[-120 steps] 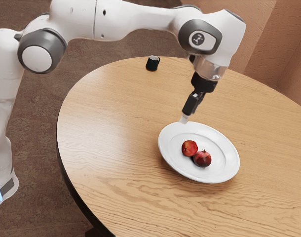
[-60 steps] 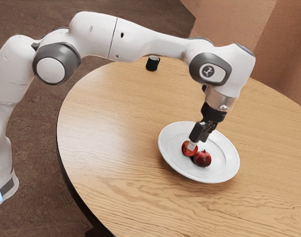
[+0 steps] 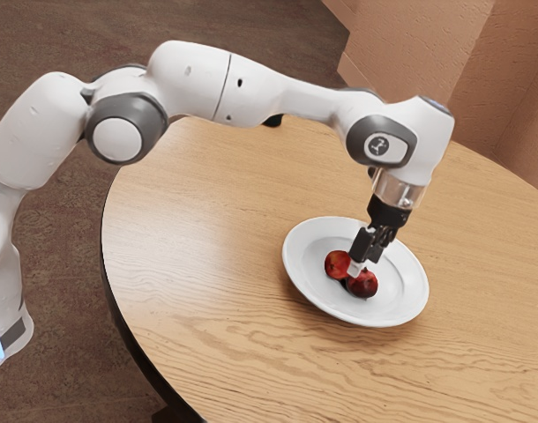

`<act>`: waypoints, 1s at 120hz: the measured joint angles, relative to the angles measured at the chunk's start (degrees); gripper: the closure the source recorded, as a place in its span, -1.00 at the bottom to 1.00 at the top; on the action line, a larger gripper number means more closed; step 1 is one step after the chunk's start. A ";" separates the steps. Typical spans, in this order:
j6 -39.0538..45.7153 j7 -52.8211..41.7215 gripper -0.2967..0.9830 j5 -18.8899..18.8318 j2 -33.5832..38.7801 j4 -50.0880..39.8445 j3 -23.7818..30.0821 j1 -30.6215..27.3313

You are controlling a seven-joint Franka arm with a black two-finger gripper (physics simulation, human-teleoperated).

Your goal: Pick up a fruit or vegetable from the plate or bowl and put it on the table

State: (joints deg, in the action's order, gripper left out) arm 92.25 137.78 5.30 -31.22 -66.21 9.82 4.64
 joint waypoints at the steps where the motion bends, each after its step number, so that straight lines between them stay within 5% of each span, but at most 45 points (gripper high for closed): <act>1: 0.05 -0.07 -0.54 0.00 -0.05 0.00 0.00 -0.04; 120: 6.05 -6.70 -0.54 -0.12 -5.91 0.10 1.95 -2.28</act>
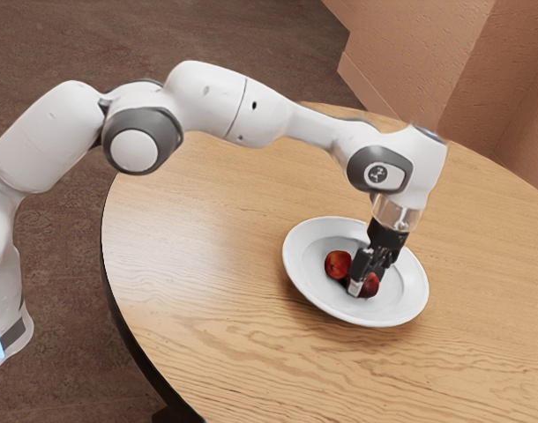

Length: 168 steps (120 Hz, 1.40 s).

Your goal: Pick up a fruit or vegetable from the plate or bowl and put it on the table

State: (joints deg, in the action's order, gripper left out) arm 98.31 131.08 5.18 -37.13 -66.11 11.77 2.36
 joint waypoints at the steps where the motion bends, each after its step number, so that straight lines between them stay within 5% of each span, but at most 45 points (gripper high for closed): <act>1: 0.03 -0.03 -0.54 0.01 -0.05 0.00 0.00 0.00; 45: -0.35 -1.42 0.24 1.42 1.28 -0.03 -0.55 0.30; 76: -1.14 -2.21 0.28 -0.53 10.46 -0.77 -5.43 0.98; 95: -2.21 -5.65 0.34 2.61 12.89 -1.46 -11.26 -10.92; 105: -2.67 -8.13 0.31 4.23 12.30 -1.46 -11.62 -16.09; 111: -2.84 -9.59 0.12 5.04 11.93 -1.47 -11.68 -17.54; 148: -2.92 -16.40 -0.44 6.36 13.77 -3.05 -12.35 -18.76; 157: -2.49 -17.36 -0.48 6.11 19.26 -10.39 -15.48 -15.79; 168: -5.50 -14.03 -0.51 0.54 30.17 -11.98 -15.08 -3.16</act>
State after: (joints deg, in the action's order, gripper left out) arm 92.81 117.04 5.72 -6.95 -78.08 -3.31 -0.80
